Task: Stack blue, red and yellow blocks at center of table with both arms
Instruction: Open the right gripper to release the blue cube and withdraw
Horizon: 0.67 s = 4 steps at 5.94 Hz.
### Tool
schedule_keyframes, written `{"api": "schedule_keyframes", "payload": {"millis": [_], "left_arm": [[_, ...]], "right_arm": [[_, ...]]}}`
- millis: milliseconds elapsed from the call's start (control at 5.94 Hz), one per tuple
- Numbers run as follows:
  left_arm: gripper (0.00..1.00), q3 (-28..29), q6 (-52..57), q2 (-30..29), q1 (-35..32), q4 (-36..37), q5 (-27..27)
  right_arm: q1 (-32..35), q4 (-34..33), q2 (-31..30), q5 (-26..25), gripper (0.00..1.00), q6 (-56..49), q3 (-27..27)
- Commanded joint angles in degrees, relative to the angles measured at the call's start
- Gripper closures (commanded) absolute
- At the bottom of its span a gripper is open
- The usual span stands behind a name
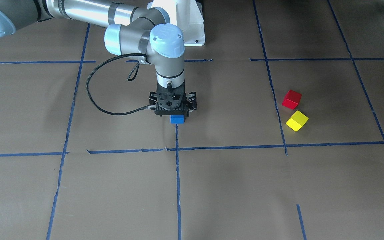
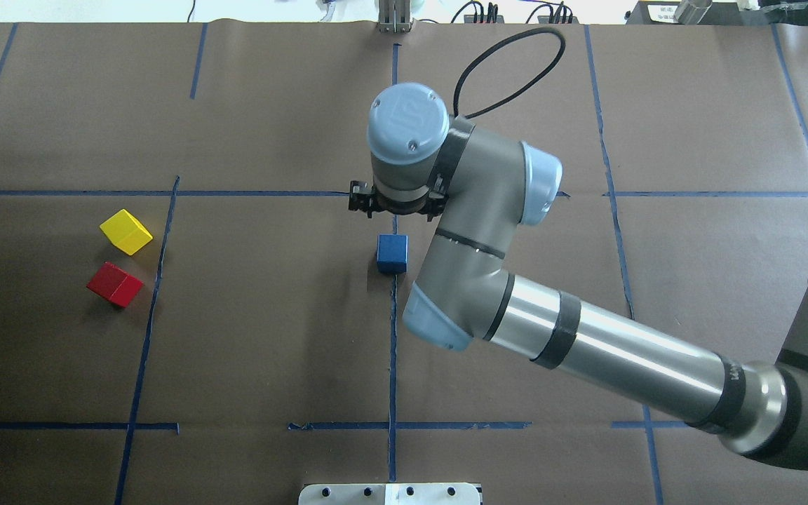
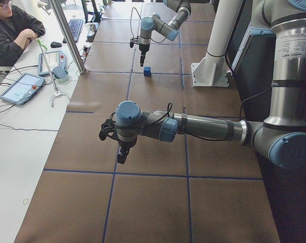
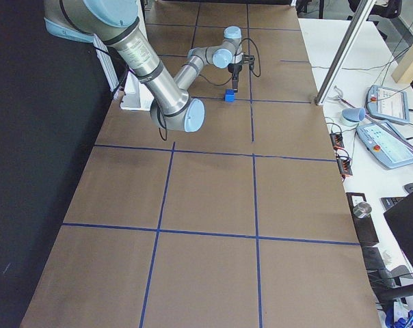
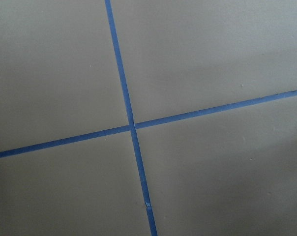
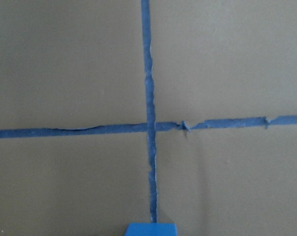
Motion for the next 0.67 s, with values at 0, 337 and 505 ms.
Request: {"api": "schedule_keyframes", "payload": {"millis": [0, 337, 505], "left_arm": [[0.0, -0.2, -0.1, -0.3, 6.0, -2.1, 0.1], [0.0, -0.5, -0.3, -0.5, 8.1, -2.0, 0.0], [0.0, -0.8, -5.3, -0.5, 8.1, -2.2, 0.0]], "right_arm": [[10.5, -2.2, -4.5, 9.9, 0.0, -11.7, 2.9], [22.1, -2.2, -20.2, 14.8, 0.0, -32.5, 12.1], [28.5, -2.1, -25.5, 18.6, 0.0, -43.8, 12.8]]}}
